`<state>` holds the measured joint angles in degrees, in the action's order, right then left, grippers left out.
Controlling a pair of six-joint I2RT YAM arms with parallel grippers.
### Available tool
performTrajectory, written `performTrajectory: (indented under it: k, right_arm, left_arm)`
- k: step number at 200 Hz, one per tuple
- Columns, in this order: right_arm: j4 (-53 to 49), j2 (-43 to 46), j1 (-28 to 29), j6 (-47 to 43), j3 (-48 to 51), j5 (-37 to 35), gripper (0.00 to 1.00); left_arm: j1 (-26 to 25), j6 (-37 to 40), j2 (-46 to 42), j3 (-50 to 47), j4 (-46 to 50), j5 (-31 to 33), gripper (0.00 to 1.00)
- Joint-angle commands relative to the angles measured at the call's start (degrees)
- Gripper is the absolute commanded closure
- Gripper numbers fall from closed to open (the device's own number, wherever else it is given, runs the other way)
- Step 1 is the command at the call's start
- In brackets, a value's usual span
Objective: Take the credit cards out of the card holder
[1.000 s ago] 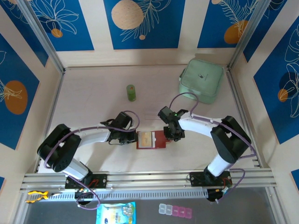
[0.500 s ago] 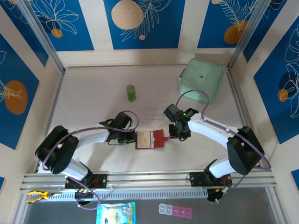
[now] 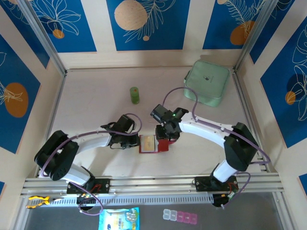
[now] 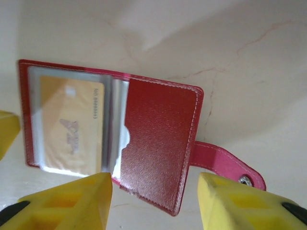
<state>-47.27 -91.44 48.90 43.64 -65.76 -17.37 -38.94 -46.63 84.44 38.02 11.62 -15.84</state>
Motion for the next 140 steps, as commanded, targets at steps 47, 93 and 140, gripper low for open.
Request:
performTrajectory:
  k: [47, 93, 140]
  right_arm:
    - [4.31, -1.66, -3.91, 1.03, 6.64, 3.78, 0.39]
    - [6.29, -4.04, -5.91, 0.0, 8.92, 4.63, 0.37]
    - [7.61, -6.35, -6.11, -0.13, 9.98, 4.62, 0.37]
  left_arm:
    - [-0.52, -0.65, -0.92, -2.06, 0.16, 0.89, 0.88]
    - [-0.51, -0.65, -1.04, -2.51, 0.33, 0.99, 0.89]
    - [-0.5, -0.42, -0.6, -2.14, 0.51, 1.07, 0.89]
